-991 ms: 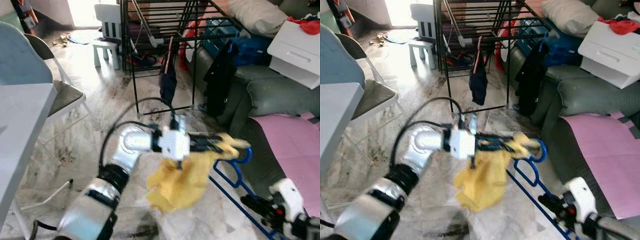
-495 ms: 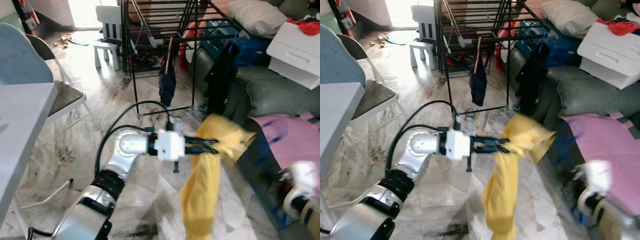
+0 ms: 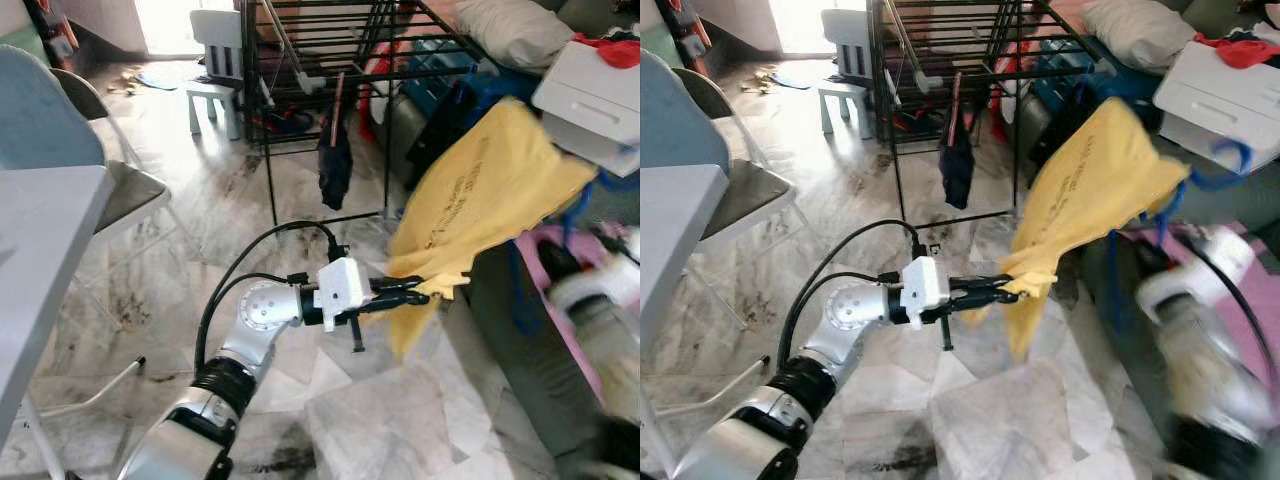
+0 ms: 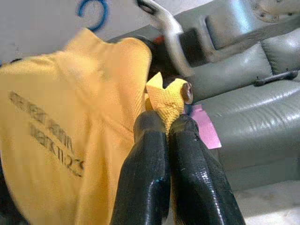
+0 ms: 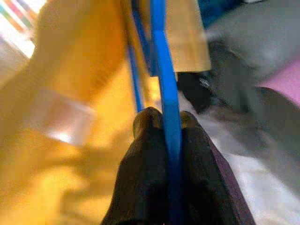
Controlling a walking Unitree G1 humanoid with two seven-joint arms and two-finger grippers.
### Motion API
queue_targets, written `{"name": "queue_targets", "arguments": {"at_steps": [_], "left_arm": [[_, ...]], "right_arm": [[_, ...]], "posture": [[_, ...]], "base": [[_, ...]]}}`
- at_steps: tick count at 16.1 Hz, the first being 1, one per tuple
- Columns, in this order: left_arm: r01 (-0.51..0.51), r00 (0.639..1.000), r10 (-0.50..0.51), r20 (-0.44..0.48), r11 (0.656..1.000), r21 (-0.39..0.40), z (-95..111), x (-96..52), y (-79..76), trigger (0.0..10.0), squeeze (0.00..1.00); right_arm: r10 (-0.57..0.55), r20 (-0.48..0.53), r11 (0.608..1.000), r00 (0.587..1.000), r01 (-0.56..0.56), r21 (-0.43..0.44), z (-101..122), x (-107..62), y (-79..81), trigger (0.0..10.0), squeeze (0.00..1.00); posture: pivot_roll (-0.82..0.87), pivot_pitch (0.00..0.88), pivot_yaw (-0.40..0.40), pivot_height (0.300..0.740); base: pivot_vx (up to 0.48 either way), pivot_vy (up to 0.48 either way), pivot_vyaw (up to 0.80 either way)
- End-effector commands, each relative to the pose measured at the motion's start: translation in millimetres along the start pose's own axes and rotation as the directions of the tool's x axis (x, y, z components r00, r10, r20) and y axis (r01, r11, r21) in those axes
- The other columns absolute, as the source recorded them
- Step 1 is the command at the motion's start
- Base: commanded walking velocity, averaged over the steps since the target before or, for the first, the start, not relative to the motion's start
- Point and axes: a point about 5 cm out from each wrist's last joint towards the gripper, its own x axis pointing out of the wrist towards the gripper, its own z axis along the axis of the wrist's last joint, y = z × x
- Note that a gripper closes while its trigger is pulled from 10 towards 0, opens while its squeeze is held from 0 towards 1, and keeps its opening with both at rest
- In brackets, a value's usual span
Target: Hang hanger
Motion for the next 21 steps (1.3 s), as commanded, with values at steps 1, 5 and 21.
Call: {"name": "queue_targets", "arguments": {"at_steps": [1, 5, 21], "left_arm": [[0.051, 0.998, -0.051, -0.020, 0.999, -0.007, -1.6, 8.9, -6.0, 10.0, 0.00], [0.148, 0.987, -0.149, -0.057, 0.989, -0.017, -8.1, 20.5, -24.3, 10.0, 0.00], [0.225, 0.965, -0.241, -0.108, 0.964, -0.142, -22.7, -3.9, -40.9, 10.0, 1.00]], "right_arm": [[0.024, 0.137, 0.998, 0.990, -0.032, 0.052, 27.4, 2.8, 21.4, 10.0, 0.00], [0.078, 0.248, 0.976, 0.966, -0.124, 0.176, 38.0, 17.6, 78.4, 10.0, 0.00], [0.260, 0.123, 0.815, 0.958, -0.150, -0.559, -33.5, -37.6, 49.8, 10.0, 0.00]], "posture": [[-0.04, 0.000, -0.066, 0.740], [-0.07, 0.000, -0.057, 0.740], [-0.03, 0.000, -0.053, 0.740]], "base": [[0.000, 0.000, 0.00], [0.000, 0.000, 0.00], [0.000, 0.000, 0.00]]}}
